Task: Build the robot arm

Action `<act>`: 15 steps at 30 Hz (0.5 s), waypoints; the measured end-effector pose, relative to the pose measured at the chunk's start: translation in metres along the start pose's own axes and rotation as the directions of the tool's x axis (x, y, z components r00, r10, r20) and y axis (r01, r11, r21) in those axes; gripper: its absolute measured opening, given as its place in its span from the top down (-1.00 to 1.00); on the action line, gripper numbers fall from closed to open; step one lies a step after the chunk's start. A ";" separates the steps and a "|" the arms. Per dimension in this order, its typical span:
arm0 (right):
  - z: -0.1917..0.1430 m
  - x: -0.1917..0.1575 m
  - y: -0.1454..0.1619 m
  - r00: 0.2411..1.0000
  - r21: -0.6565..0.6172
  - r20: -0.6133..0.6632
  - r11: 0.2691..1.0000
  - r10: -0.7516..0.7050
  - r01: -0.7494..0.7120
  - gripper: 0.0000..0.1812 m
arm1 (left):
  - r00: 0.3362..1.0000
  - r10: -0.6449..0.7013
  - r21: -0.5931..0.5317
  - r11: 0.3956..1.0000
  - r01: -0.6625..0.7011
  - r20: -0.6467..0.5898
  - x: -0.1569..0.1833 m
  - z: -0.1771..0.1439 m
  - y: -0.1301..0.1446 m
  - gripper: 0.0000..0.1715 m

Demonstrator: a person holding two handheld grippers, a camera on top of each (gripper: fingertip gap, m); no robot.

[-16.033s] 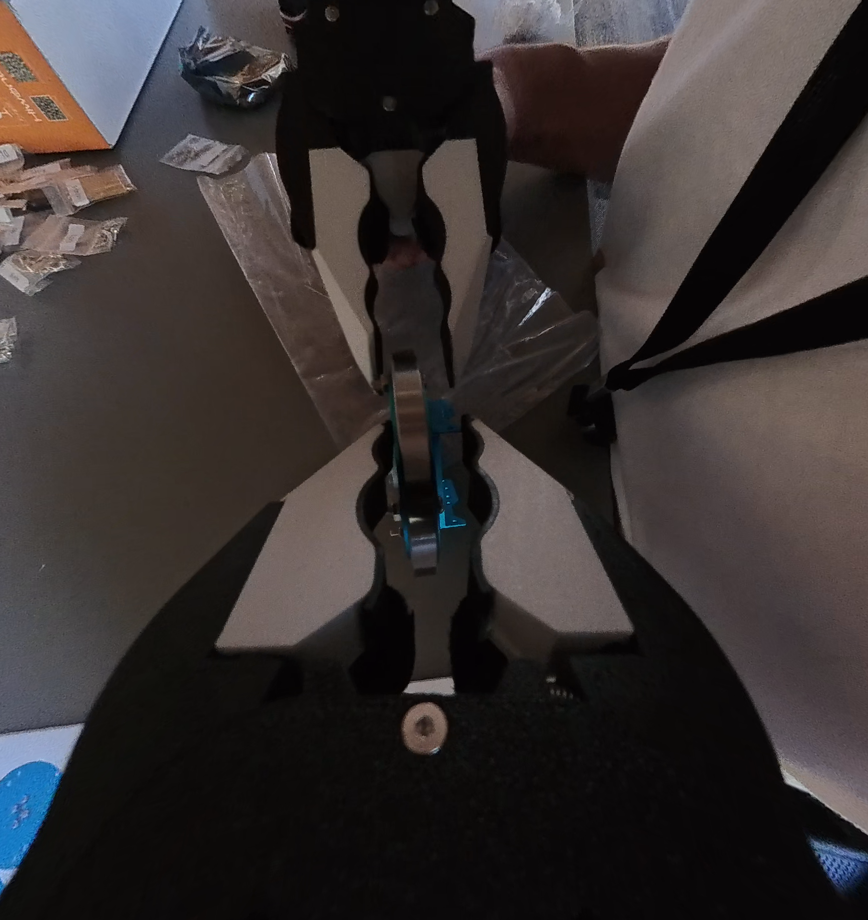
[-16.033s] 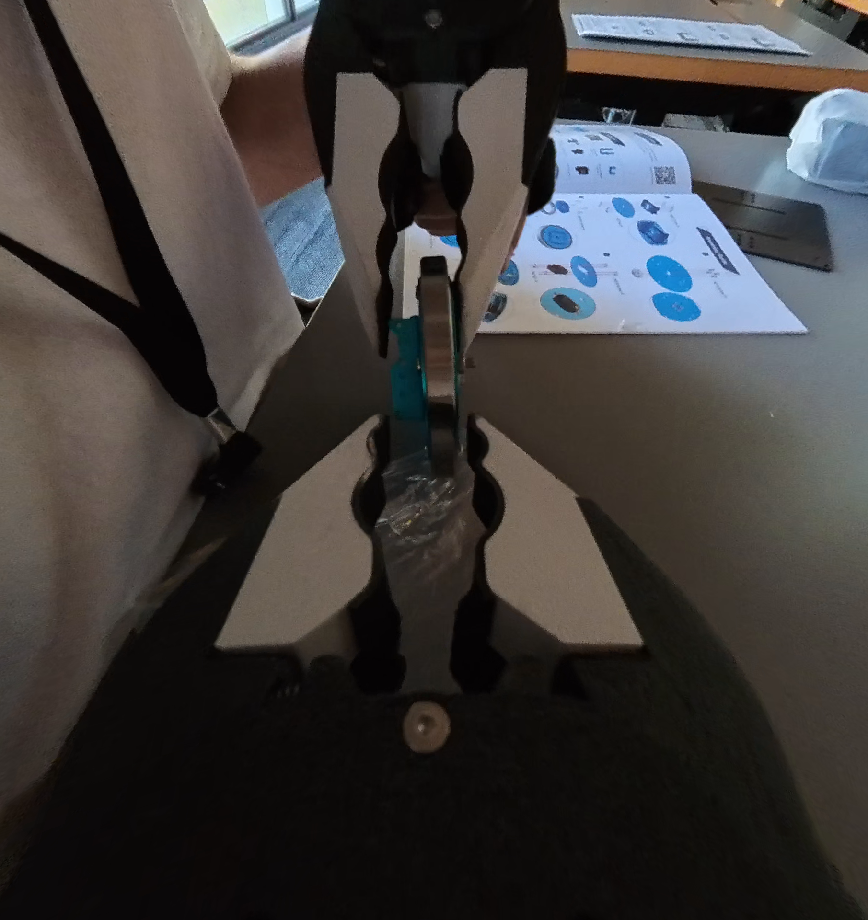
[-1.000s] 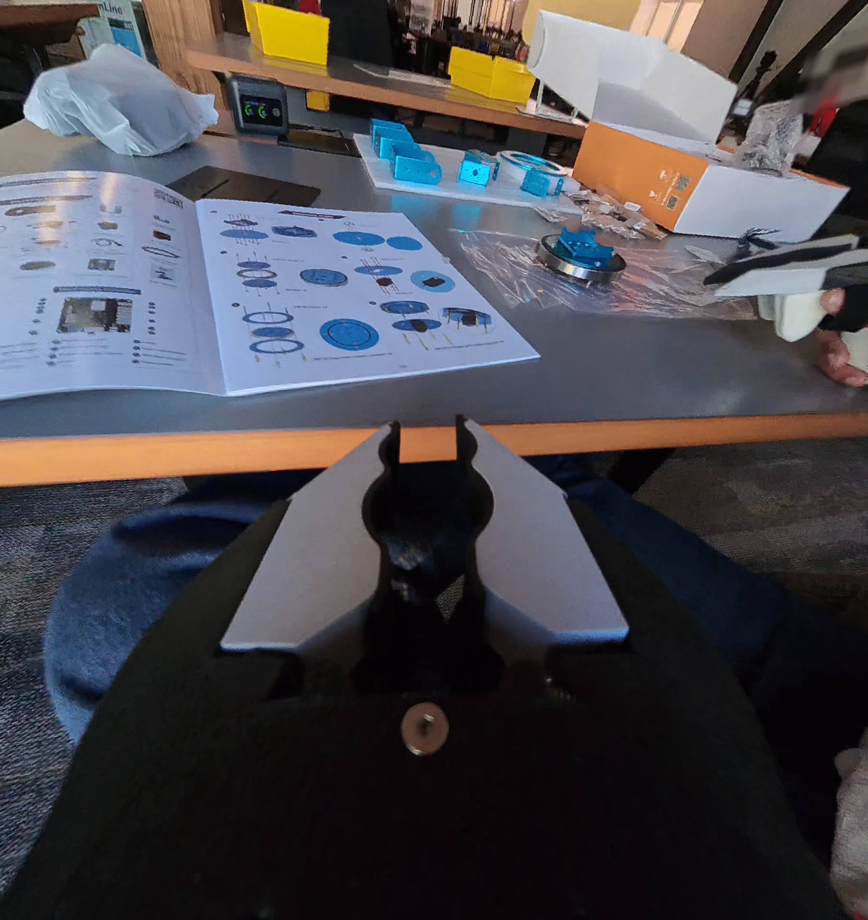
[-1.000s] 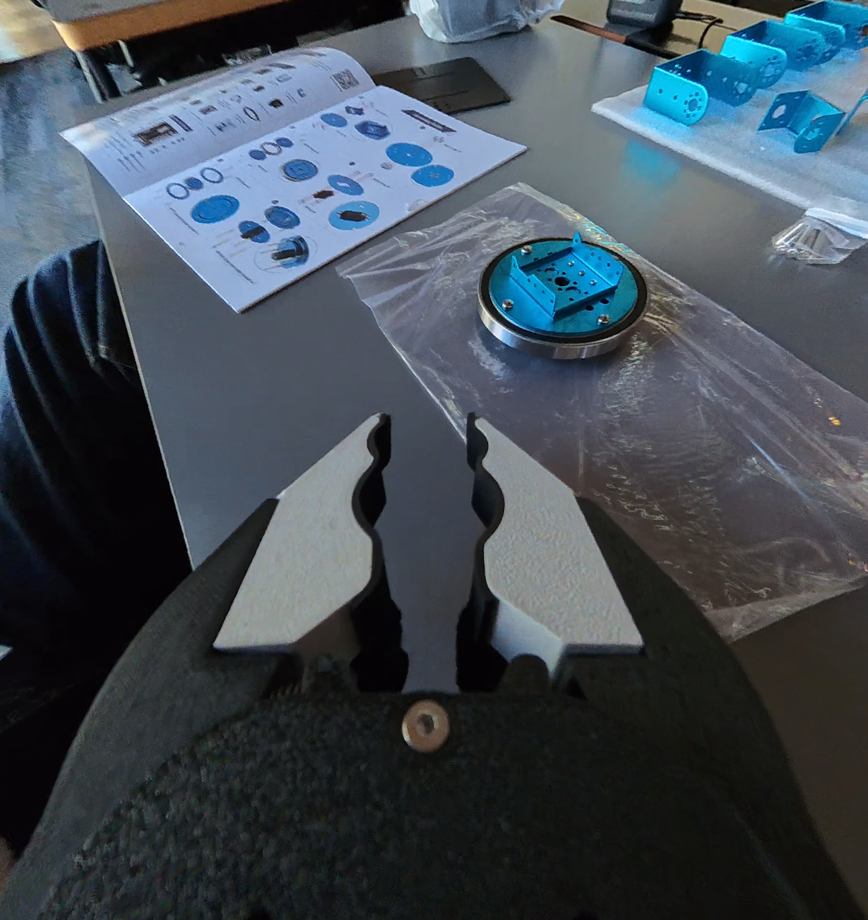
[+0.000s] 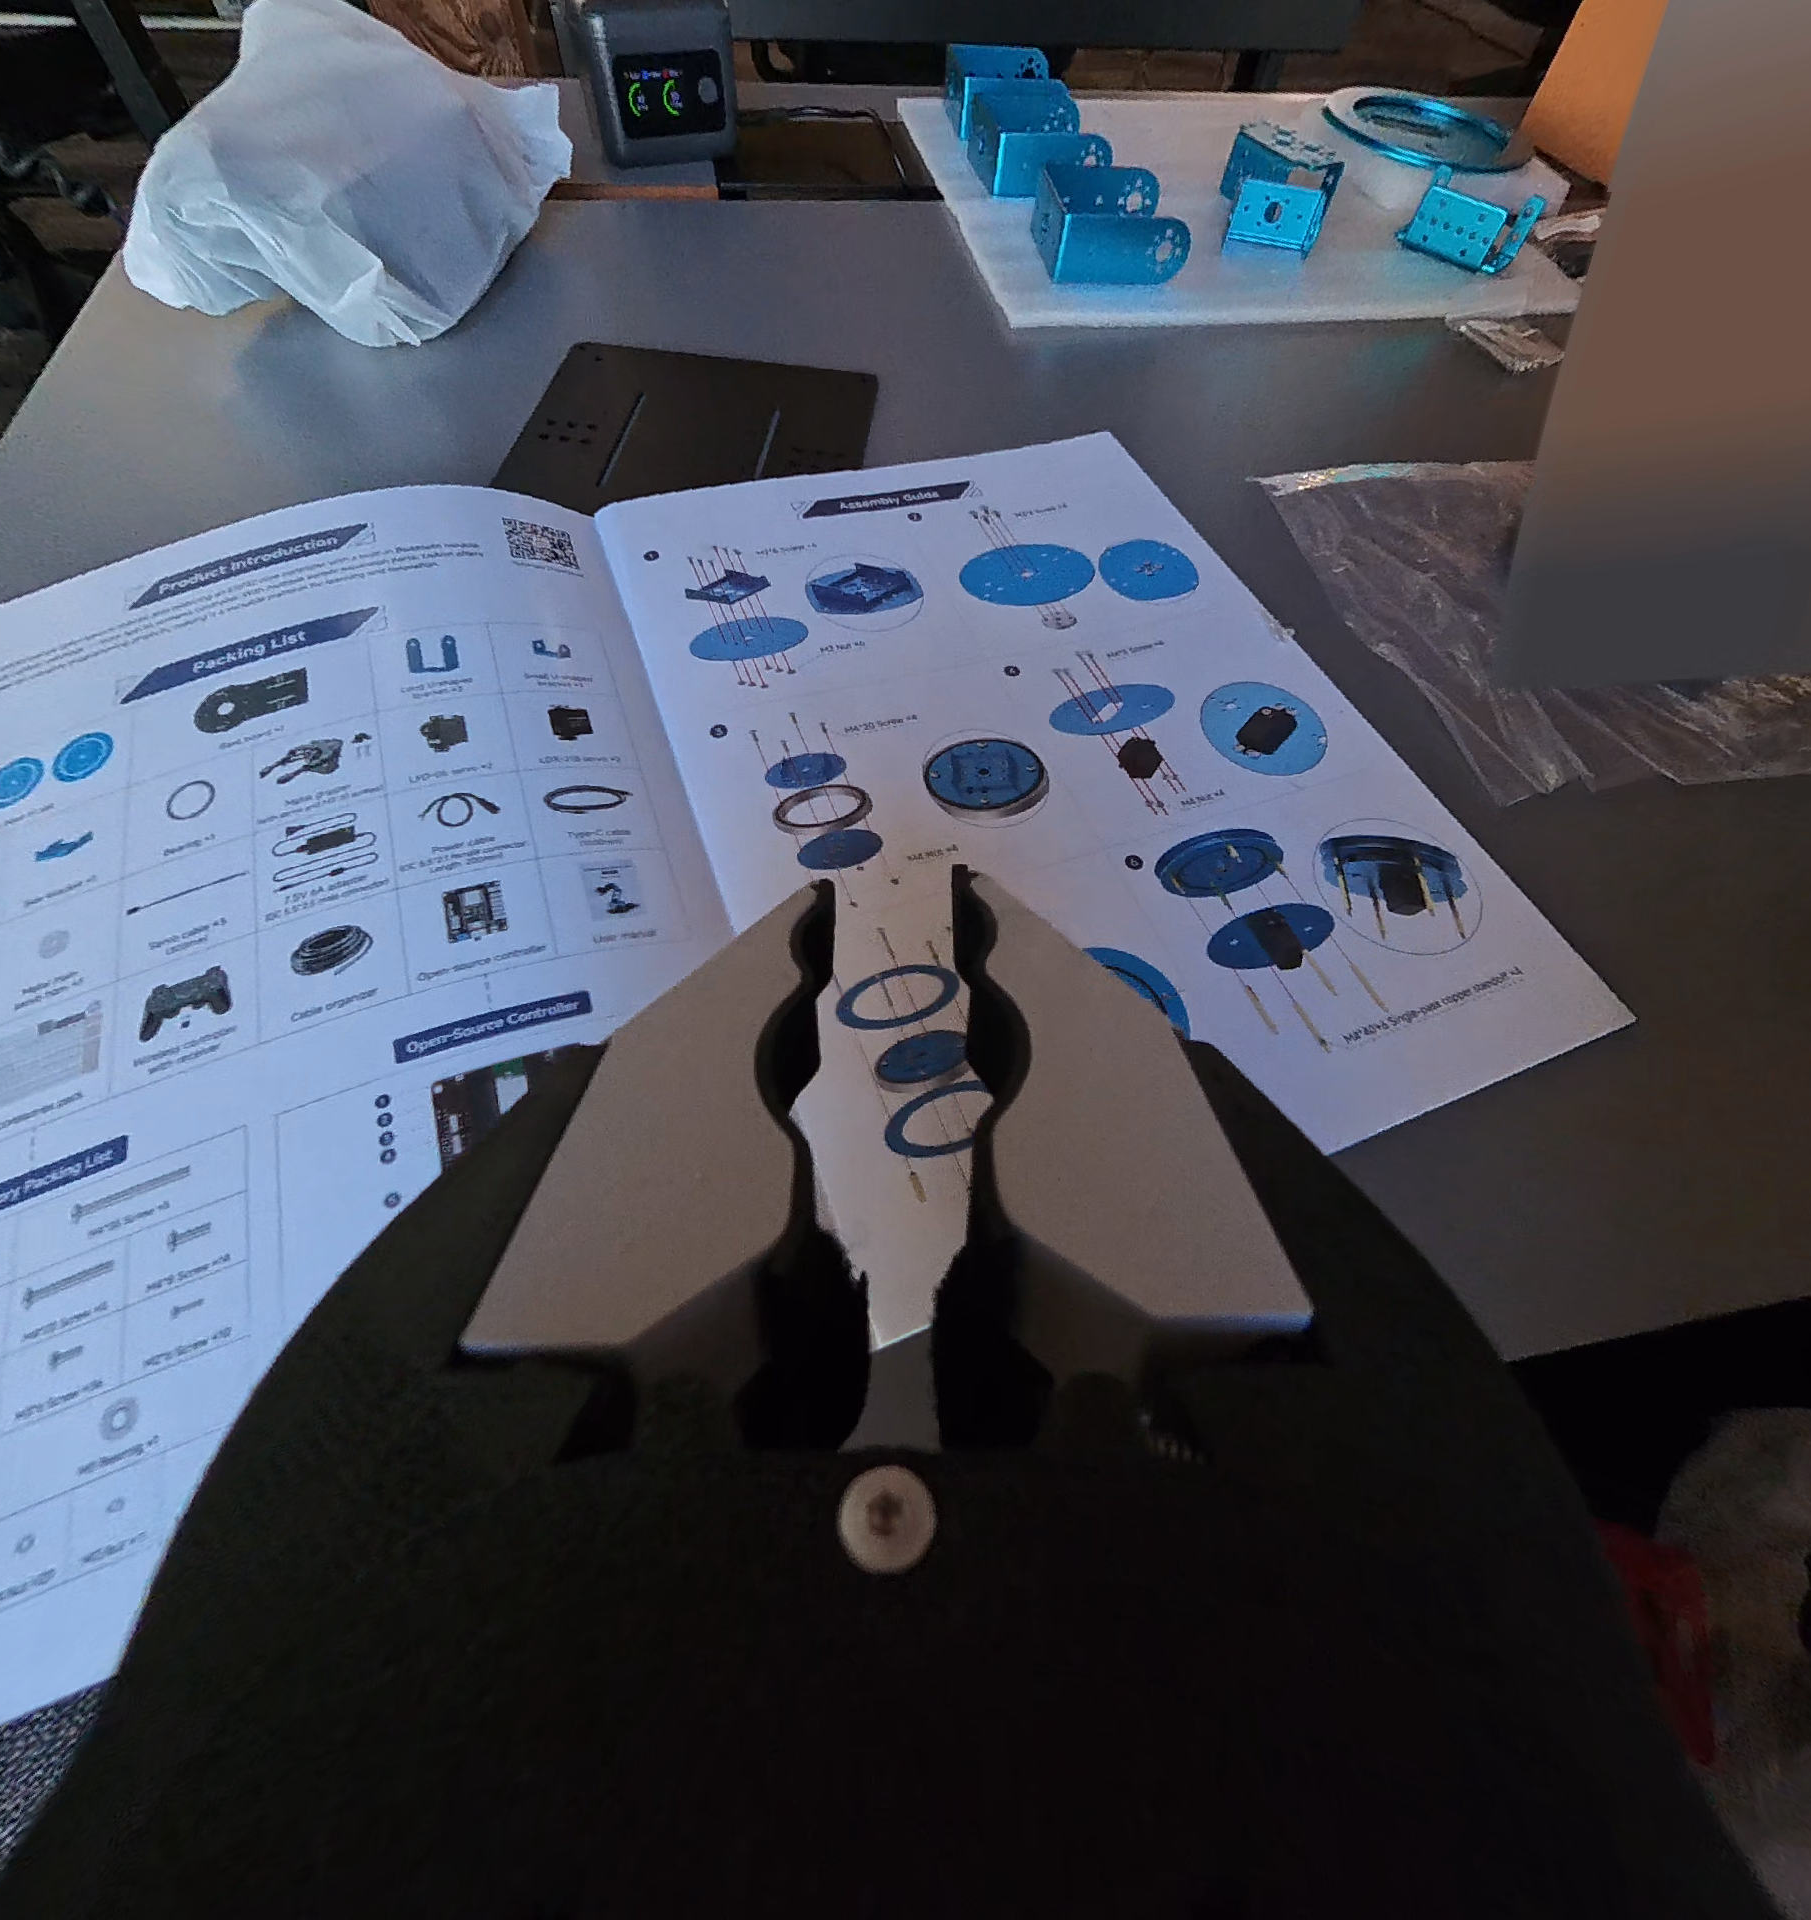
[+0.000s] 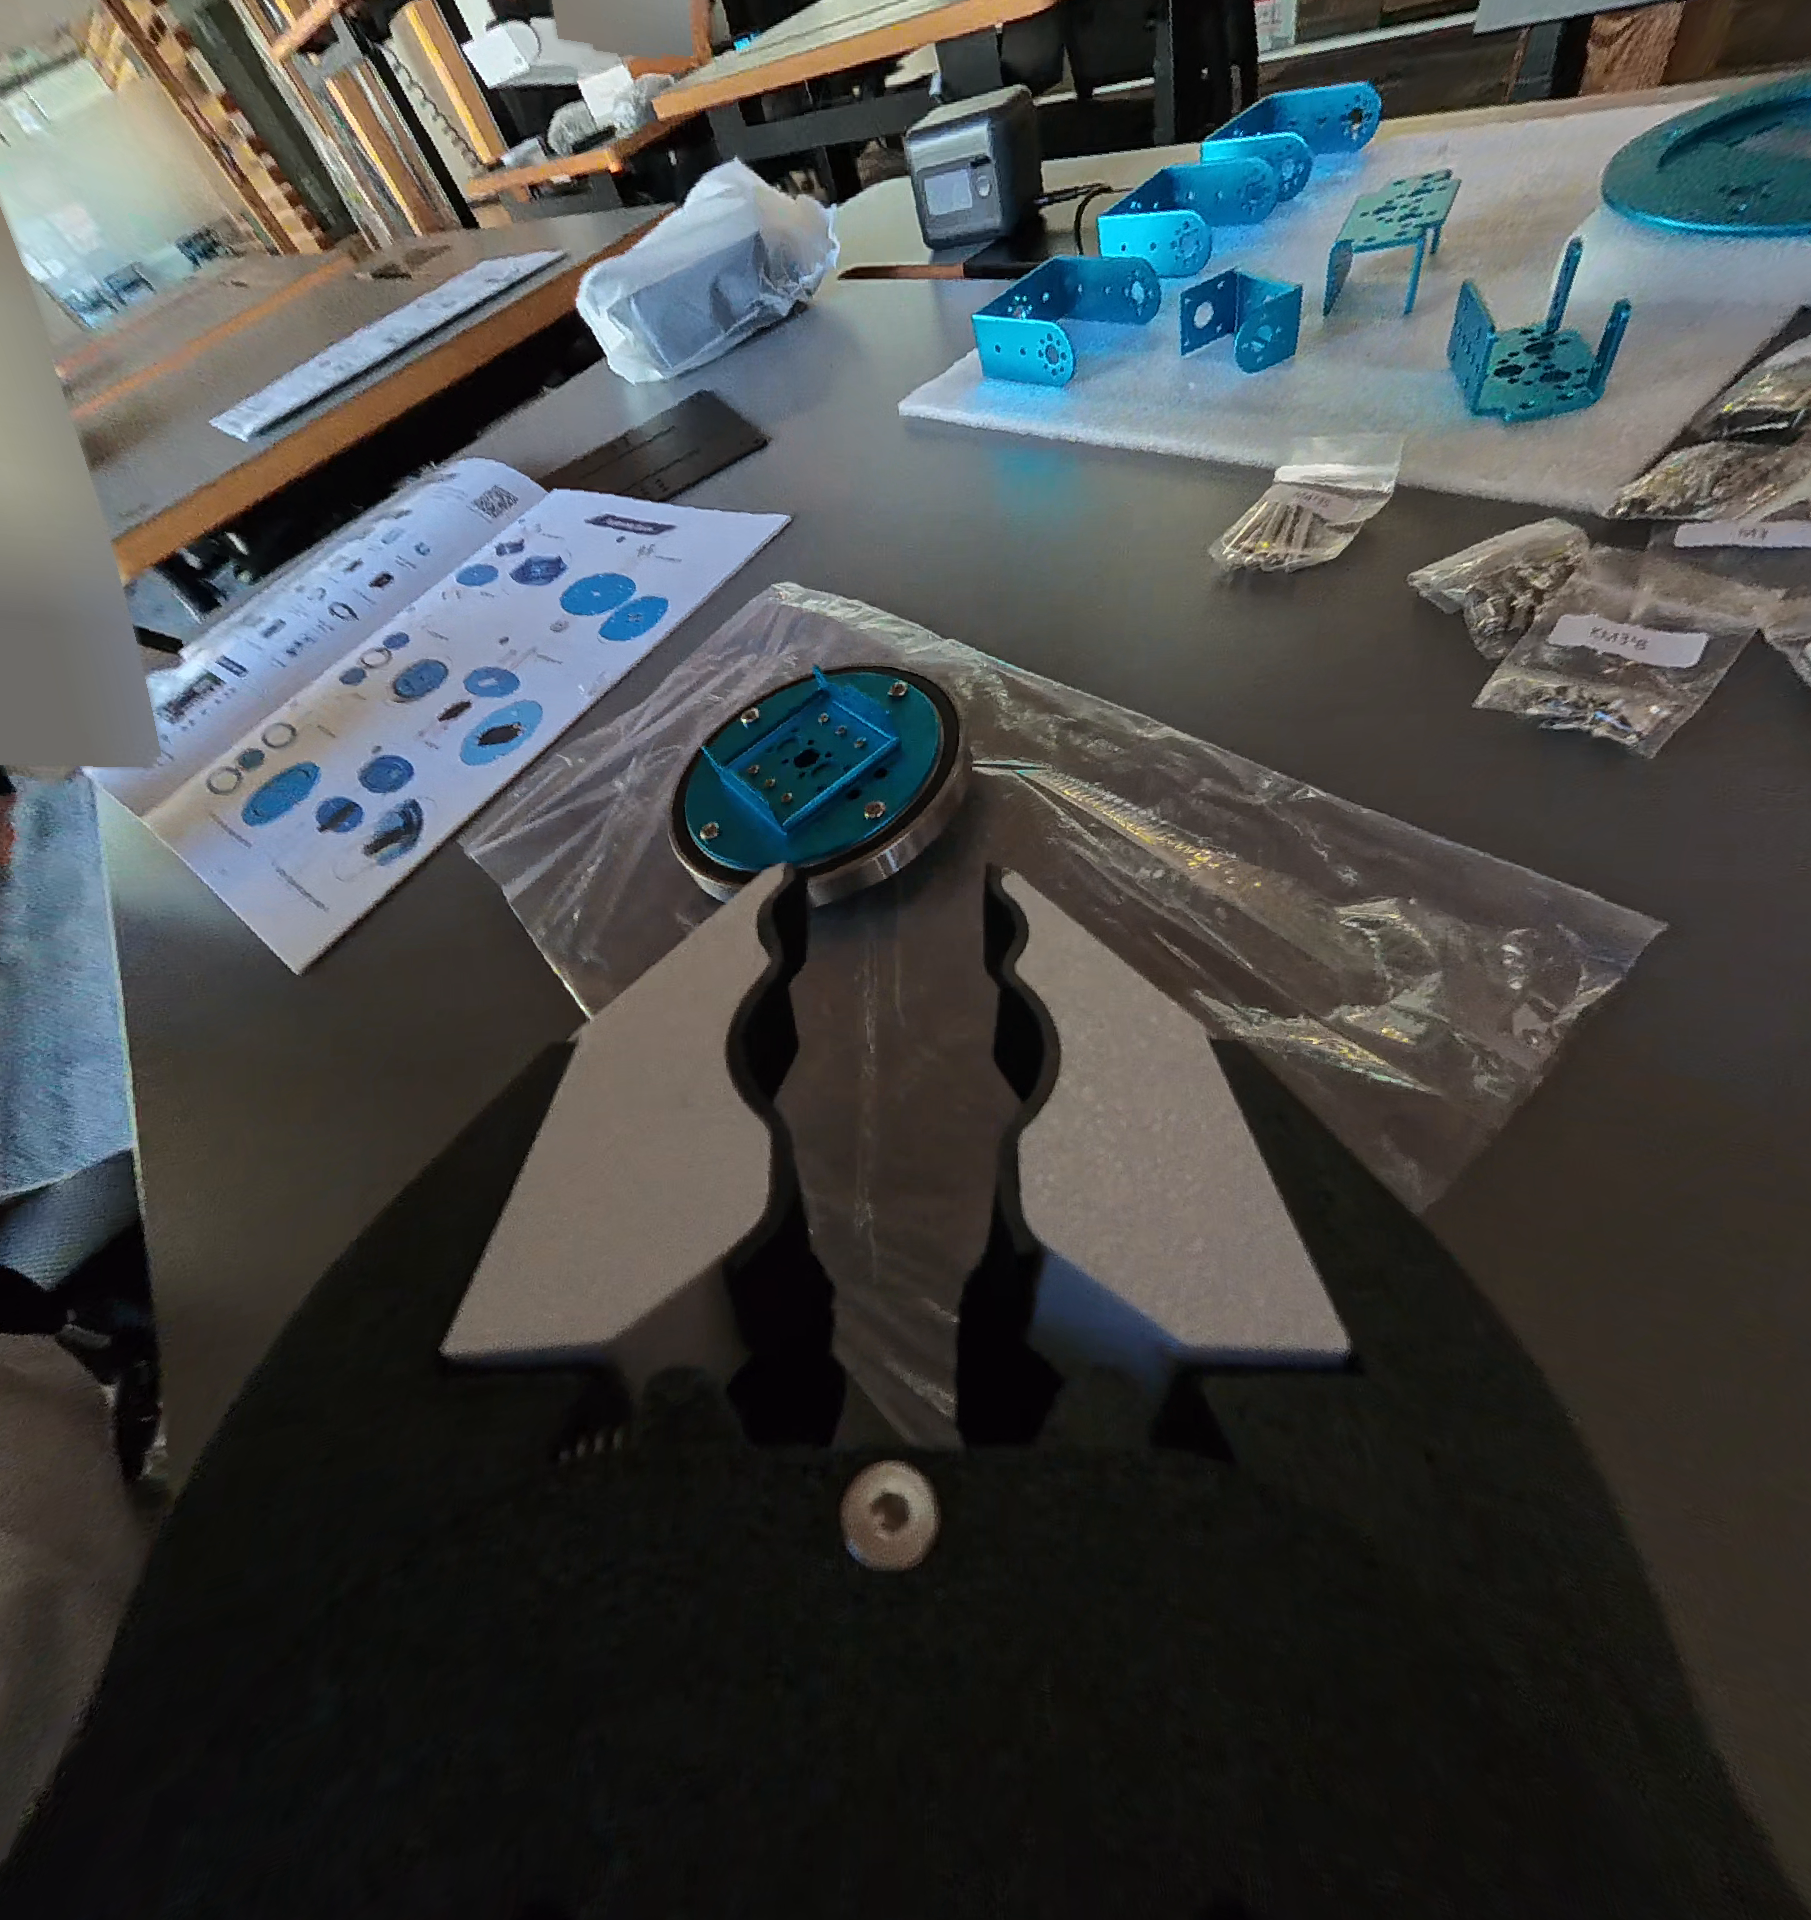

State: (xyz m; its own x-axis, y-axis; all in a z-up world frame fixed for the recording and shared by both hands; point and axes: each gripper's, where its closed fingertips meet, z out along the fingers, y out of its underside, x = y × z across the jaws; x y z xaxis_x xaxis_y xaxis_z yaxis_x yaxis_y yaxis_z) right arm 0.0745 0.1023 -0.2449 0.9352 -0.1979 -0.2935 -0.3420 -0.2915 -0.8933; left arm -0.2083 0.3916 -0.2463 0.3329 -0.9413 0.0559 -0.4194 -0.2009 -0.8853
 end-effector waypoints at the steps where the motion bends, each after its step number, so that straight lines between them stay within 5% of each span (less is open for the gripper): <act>1: 0.000 0.001 -0.001 1.000 0.007 0.010 1.000 0.016 -0.016 0.64 | 1.000 -0.001 -0.007 1.000 0.001 -0.005 0.000 0.002 0.001 0.75; 15: 0.003 0.002 0.002 1.000 -0.022 0.015 0.999 0.024 -0.024 0.65 | 0.999 -0.012 -0.031 0.999 0.011 -0.043 0.008 0.009 0.014 0.75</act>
State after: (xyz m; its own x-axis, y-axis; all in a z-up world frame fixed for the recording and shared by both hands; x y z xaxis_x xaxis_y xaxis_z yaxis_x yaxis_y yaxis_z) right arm 0.0756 0.1046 -0.2482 0.9281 -0.1908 -0.3198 -0.3658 -0.3071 -0.8785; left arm -0.2036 0.3843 -0.2622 0.3012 -0.9496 0.0869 -0.4420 -0.2198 -0.8697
